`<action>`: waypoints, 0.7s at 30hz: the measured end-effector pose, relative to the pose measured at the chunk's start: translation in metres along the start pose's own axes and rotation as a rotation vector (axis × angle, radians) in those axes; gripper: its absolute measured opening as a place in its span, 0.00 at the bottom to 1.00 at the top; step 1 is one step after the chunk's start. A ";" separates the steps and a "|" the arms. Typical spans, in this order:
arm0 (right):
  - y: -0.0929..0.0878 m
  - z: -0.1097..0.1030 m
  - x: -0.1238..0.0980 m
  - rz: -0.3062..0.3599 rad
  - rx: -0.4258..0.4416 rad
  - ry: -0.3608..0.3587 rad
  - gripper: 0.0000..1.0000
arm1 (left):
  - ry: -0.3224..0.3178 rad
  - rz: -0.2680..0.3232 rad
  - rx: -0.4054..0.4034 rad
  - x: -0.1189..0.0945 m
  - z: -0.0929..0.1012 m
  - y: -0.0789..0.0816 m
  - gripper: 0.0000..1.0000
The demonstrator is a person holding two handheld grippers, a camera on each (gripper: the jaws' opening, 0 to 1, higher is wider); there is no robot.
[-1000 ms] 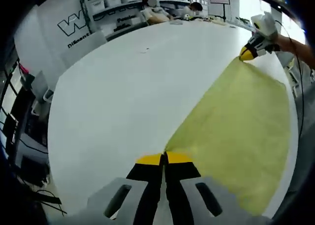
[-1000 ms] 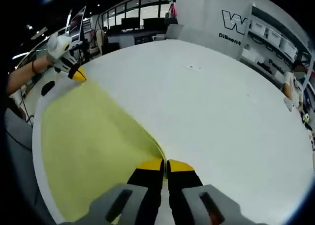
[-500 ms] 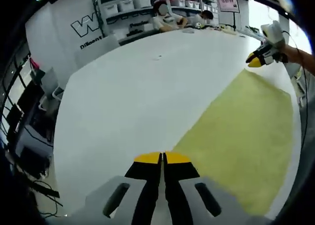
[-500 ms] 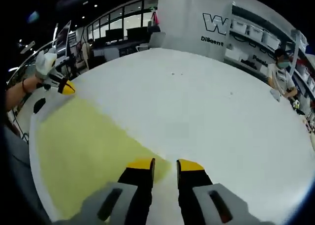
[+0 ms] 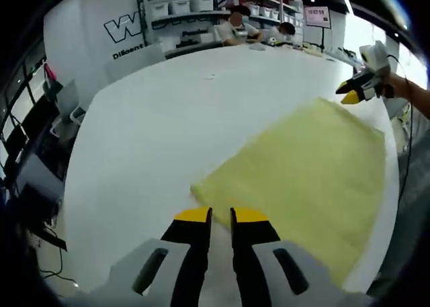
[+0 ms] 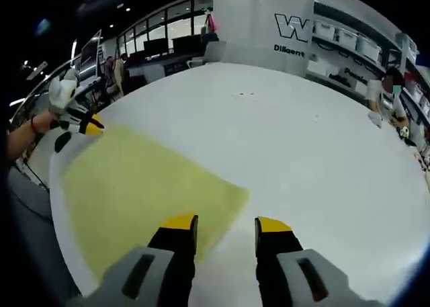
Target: Fold the garment on the visible template until the final outline fits inside the template.
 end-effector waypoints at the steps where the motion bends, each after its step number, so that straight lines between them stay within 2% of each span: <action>1: -0.002 -0.003 -0.002 0.001 0.006 0.000 0.28 | -0.004 -0.009 -0.015 -0.003 0.002 -0.003 0.10; 6: -0.004 -0.007 -0.007 0.019 0.026 0.001 0.29 | -0.006 -0.012 -0.052 -0.014 0.005 -0.012 0.13; 12: -0.012 -0.018 -0.012 0.006 0.025 0.022 0.30 | -0.026 -0.005 -0.114 -0.028 0.013 -0.023 0.15; 18: -0.020 -0.024 -0.013 -0.018 0.003 0.039 0.33 | -0.030 0.017 -0.083 -0.035 0.018 -0.029 0.19; 21: -0.027 -0.034 -0.019 -0.011 0.039 0.048 0.33 | -0.057 0.024 -0.139 -0.047 0.028 -0.037 0.19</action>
Point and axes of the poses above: the point that each gripper's makers call its tool centre point, and the gripper's own axes: x roughly forward along the fingers, z roughly to its right, y roughly out of its top, the point moved 7 cm from there along -x, roughly backward along the fingers, and after that the axes turned 8 degrees about y, right-handed, at the moved point
